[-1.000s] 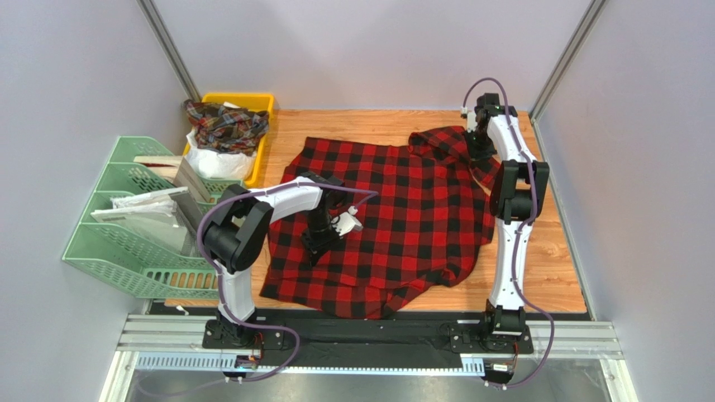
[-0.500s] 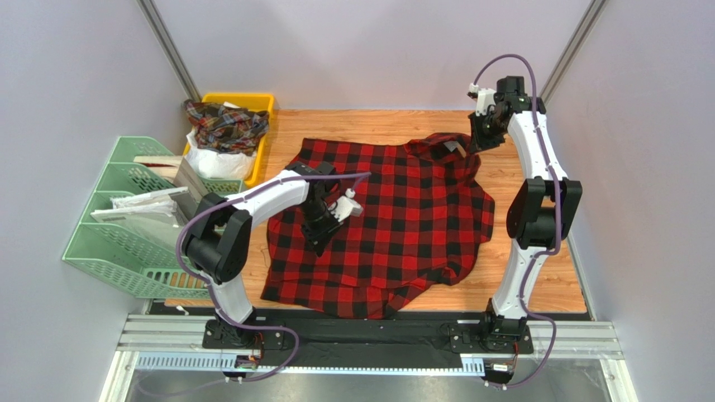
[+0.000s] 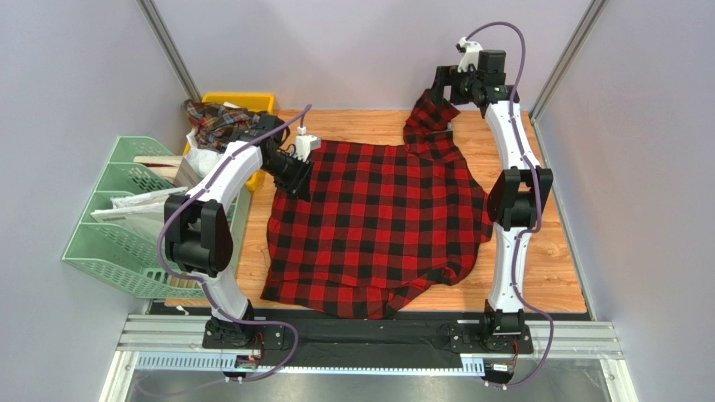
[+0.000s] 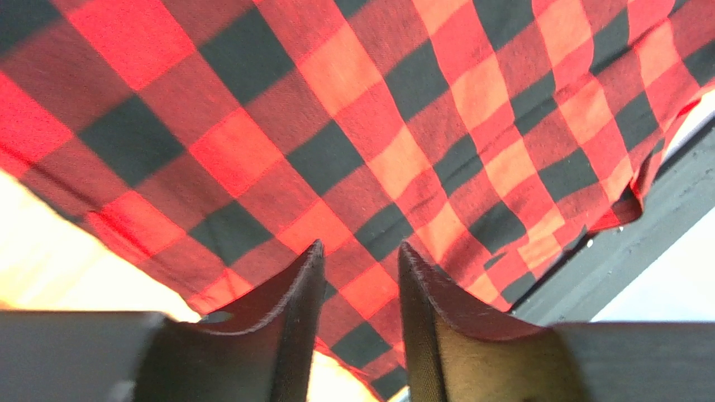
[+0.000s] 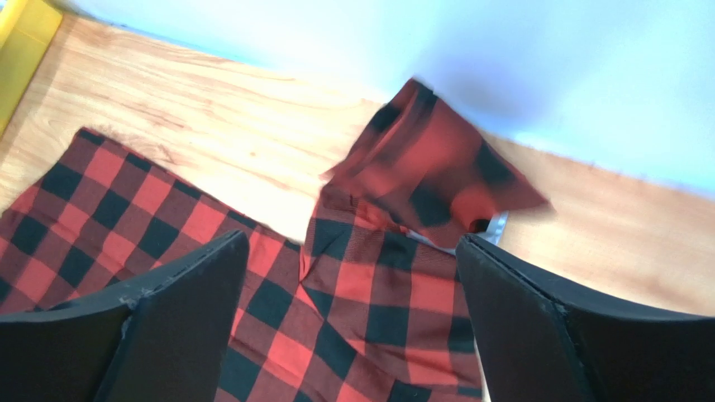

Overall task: Fold and stack the long sleeve shirts
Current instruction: Flatten the shirt out

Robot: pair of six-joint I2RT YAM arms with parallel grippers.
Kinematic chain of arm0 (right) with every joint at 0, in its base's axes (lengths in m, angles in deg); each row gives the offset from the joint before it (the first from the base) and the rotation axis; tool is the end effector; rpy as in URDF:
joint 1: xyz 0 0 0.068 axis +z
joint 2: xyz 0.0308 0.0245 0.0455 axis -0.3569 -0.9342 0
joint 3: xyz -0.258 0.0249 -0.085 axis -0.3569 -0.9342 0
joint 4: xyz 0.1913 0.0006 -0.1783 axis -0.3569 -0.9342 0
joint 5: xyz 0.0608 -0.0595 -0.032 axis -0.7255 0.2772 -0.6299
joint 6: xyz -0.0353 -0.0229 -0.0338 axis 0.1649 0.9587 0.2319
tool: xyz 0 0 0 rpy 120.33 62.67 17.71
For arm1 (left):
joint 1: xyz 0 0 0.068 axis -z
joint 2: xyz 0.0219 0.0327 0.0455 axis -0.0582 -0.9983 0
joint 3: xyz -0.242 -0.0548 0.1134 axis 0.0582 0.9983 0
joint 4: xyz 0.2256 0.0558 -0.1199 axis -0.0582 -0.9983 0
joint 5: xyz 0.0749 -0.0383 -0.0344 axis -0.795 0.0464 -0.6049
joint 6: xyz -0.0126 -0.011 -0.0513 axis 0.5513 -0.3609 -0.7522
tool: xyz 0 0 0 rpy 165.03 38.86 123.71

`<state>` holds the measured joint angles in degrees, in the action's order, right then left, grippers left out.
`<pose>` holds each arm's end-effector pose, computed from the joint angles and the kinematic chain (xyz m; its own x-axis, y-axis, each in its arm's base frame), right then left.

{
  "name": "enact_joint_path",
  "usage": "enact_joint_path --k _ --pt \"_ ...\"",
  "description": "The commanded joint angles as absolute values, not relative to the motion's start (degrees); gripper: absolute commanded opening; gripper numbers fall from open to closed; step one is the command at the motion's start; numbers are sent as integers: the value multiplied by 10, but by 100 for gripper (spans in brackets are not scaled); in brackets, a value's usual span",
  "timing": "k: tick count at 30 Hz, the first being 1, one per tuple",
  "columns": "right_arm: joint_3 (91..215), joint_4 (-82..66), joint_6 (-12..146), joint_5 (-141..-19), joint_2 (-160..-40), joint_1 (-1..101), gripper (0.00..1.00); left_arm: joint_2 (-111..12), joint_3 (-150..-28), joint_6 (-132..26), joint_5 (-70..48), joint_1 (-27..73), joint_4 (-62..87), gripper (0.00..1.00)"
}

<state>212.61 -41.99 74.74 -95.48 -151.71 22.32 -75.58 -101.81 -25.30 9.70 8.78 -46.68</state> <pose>0.5324 0.0270 0.3193 -0.5238 -0.0299 -0.8513 -0.3616 0.9127 0.1904 0.3414 -0.0908 0.2625 -0.8132 0.4192 -0.4037 0.5634 0.7408 -0.3658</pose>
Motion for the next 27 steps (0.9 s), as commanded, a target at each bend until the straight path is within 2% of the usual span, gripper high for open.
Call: enact_joint_path --k 1,3,4,6,7,9,10,13,17,19,23,27 --pt "2155 -525 887 -929 -1494 236 100 -730 -1042 -266 110 79 -445 48" --pt "2086 -600 927 -953 -1436 219 93 -734 -1034 -254 107 79 -445 49" --pt "1986 -609 948 -965 -1410 214 88 -737 -1030 -251 105 80 -447 50" --pt "1887 -625 971 -980 -1320 187 79 -751 -1024 -235 92 80 -451 49" --pt "1790 -637 1005 -978 -1291 185 76 -756 -1024 -230 85 80 -456 49" --pt "1707 -644 1021 -950 -1231 184 67 -778 -1023 -219 63 81 -464 49" --pt "1649 -646 1026 -946 -1219 185 64 -786 -1024 -217 55 80 -467 49" --pt "1577 -650 1024 -925 -1202 185 58 -815 -1027 -217 29 82 -475 49" --pt "1529 -614 1028 -874 -1221 185 54 -863 -1039 -221 9 84 -489 48" --pt "1525 -591 1028 -842 -1251 185 52 -883 -1050 -220 -20 85 -496 41" --pt "1560 -573 1027 -784 -1327 184 49 -959 -1100 -215 -61 84 -528 30" --pt "1672 -570 1011 -732 -1408 184 47 -1029 -1190 -220 -76 76 -564 20"
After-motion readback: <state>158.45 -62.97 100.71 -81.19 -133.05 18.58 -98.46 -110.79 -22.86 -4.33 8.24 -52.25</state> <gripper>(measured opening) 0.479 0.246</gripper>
